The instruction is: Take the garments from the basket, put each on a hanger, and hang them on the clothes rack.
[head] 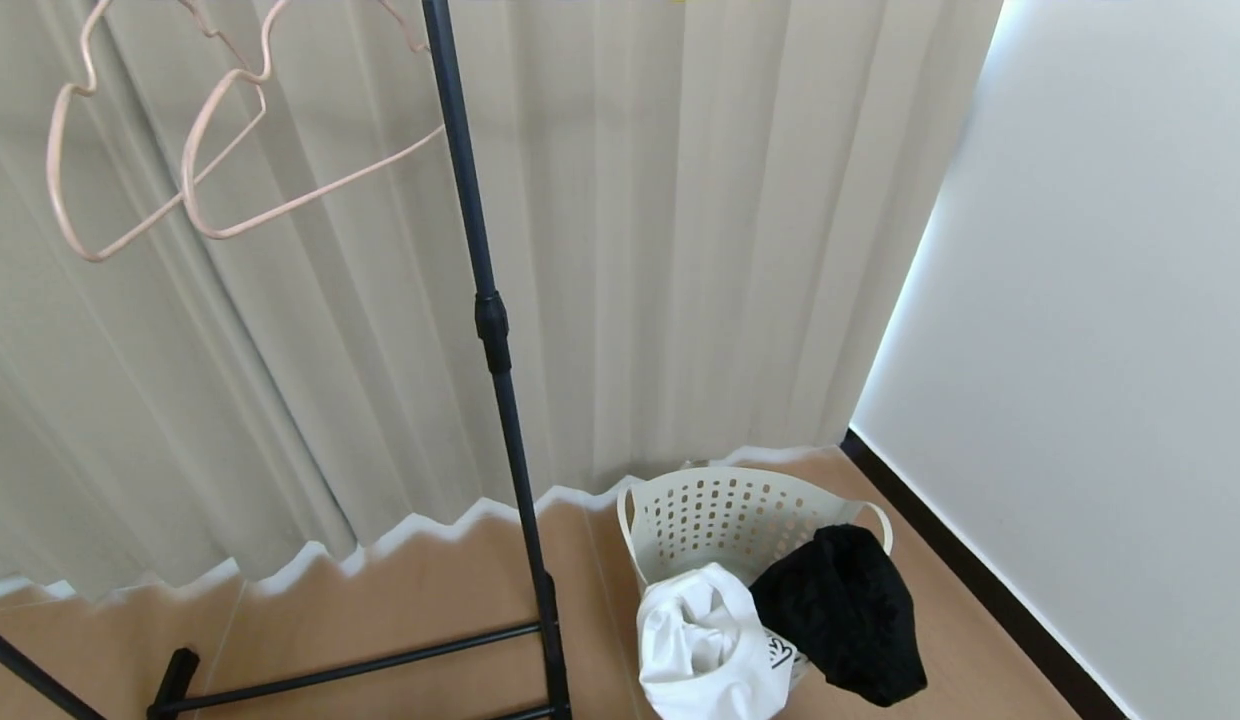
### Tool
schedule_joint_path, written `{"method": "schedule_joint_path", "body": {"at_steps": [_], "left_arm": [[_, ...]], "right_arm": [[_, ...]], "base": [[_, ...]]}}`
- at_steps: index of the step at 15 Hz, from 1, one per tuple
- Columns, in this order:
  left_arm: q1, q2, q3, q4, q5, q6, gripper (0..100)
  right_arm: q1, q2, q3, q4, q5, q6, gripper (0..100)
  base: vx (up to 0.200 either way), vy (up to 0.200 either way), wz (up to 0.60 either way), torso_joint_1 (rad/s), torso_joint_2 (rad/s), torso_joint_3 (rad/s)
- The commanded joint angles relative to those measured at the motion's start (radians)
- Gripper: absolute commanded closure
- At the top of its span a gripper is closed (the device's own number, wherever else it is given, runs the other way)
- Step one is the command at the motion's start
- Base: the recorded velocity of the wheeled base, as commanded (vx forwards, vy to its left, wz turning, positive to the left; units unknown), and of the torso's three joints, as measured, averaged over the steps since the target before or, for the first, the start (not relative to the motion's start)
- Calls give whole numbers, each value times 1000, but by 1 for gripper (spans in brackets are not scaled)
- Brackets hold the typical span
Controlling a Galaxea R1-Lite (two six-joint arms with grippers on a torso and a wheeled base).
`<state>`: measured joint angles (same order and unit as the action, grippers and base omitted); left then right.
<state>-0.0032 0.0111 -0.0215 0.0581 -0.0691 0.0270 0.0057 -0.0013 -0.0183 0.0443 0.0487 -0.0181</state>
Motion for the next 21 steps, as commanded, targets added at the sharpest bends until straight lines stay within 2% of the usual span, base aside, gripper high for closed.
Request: {"method": "schedule_joint_path", "body": {"at_steps": [1, 7, 21], "left_arm": [[0, 0, 0, 0, 0, 1, 0], [0, 0, 0, 0, 0, -1, 0], [0, 0, -2, 0, 0, -2, 0]], "right_arm": [[0, 1, 0, 0, 0, 0, 0], [0, 1, 0, 0, 0, 0, 0], [0, 1, 0, 0, 0, 0, 0]], "base": [[0, 0, -600, -2, 2, 7], [0, 0, 0, 0, 0, -17], [0, 0, 0, 4, 3, -191]]}}
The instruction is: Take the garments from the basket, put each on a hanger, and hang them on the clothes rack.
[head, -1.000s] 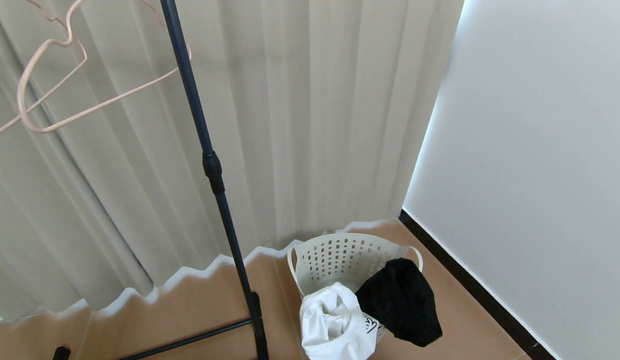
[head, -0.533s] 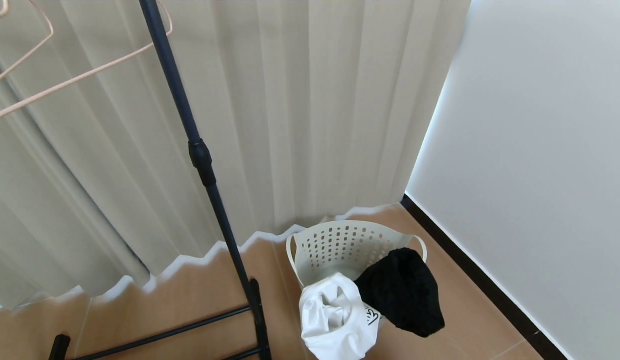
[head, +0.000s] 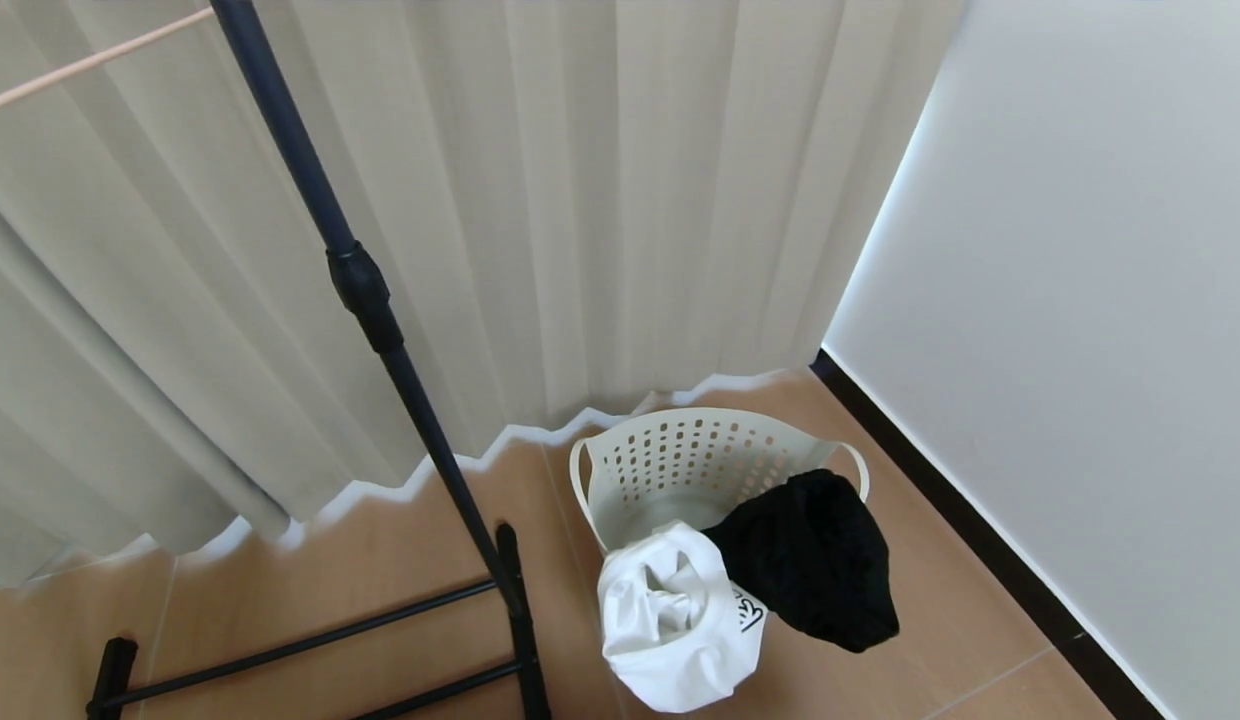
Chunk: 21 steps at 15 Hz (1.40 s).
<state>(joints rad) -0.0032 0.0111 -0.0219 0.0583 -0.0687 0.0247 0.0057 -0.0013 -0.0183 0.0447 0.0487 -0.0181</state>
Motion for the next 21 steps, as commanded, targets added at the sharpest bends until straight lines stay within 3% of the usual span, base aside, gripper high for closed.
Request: {"method": "schedule_joint_path", "body": {"at_steps": [1, 21], "left_arm": [[0, 0, 0, 0, 0, 0, 0], [0, 0, -1, 0, 0, -2, 0]], "right_arm": [[0, 1, 0, 0, 0, 0, 0], [0, 1, 0, 0, -4, 1, 0]], "base": [[0, 0, 0, 7, 7, -203], [0, 0, 0, 3, 4, -197]]}}
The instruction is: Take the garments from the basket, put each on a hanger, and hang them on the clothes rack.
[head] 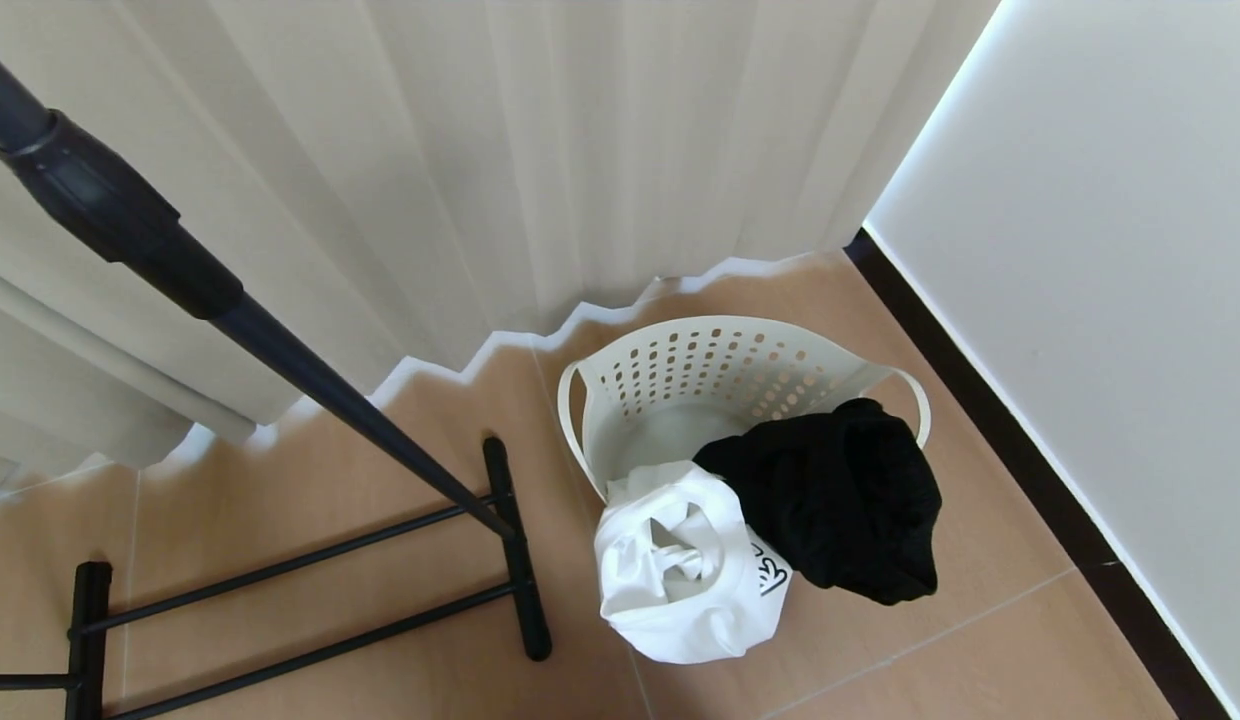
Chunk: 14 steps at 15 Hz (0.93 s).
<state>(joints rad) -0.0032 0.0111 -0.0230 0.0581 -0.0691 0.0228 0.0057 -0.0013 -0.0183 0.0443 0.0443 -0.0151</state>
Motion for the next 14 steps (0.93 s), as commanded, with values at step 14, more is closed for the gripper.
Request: {"method": "schedule_joint_path", "body": {"at_steps": [14], "left_arm": [[0, 0, 0, 0, 0, -4, 0]], "right_arm": [[10, 745, -282, -72, 91, -344, 0]], "base": [[0, 0, 0, 1, 2, -29]]}}
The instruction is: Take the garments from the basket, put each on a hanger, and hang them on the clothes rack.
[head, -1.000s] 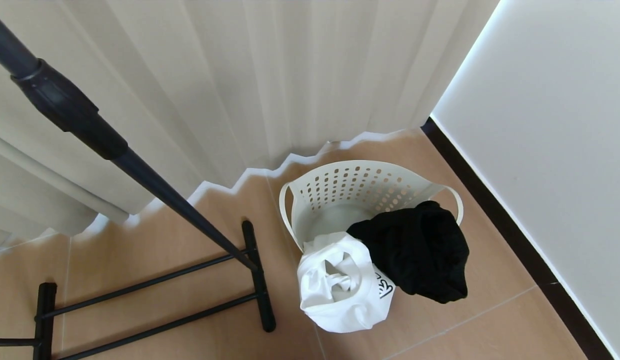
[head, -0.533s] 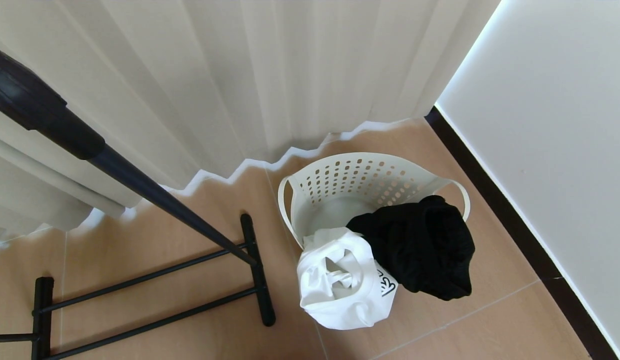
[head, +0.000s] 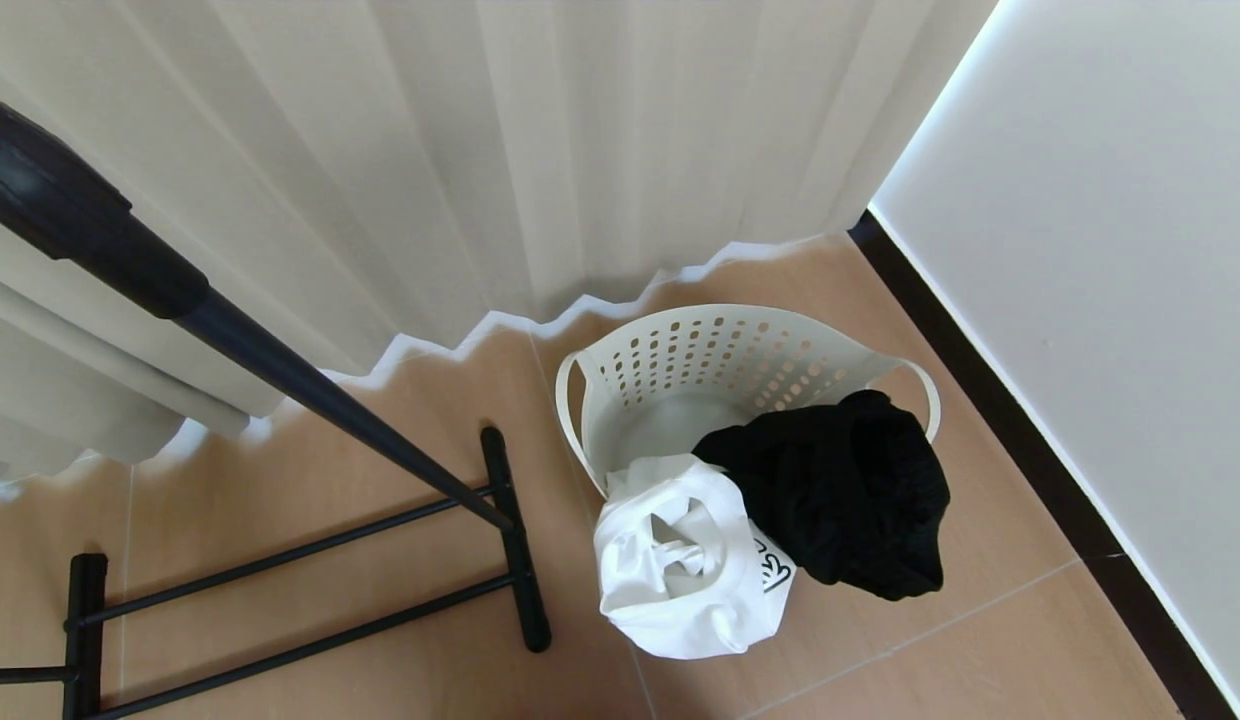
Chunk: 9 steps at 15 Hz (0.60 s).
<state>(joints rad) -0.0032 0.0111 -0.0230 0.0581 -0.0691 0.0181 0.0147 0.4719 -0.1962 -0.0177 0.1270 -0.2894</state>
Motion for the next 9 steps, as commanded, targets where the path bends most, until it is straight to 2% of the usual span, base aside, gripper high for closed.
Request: {"method": "schedule_joint_path", "body": {"at_steps": [1, 2, 4, 7, 8, 9], "left_arm": [[0, 0, 0, 0, 0, 0, 0], [0, 0, 0, 0, 0, 0, 0], [0, 0, 0, 0, 0, 0, 0], [0, 0, 0, 0, 0, 0, 0], [0, 0, 0, 0, 0, 0, 0], [0, 0, 0, 0, 0, 0, 0]], "right_arm": [[1, 384, -151, -11, 8, -146, 0], [8, 456, -180, -11, 6, -203, 0], [100, 610, -229, -28, -56, -329, 0], [272, 883, -241, -168, -283, -390, 0], [272, 883, -241, -168, -283, -390, 0], [320, 1088, -250, -344, -455, -395, 0]], "base": [[0, 0, 0, 0, 0, 0], [0, 0, 0, 0, 0, 0], [0, 0, 0, 0, 0, 0], [0, 0, 0, 0, 0, 0], [0, 0, 0, 0, 0, 0], [0, 0, 0, 0, 0, 0]]}}
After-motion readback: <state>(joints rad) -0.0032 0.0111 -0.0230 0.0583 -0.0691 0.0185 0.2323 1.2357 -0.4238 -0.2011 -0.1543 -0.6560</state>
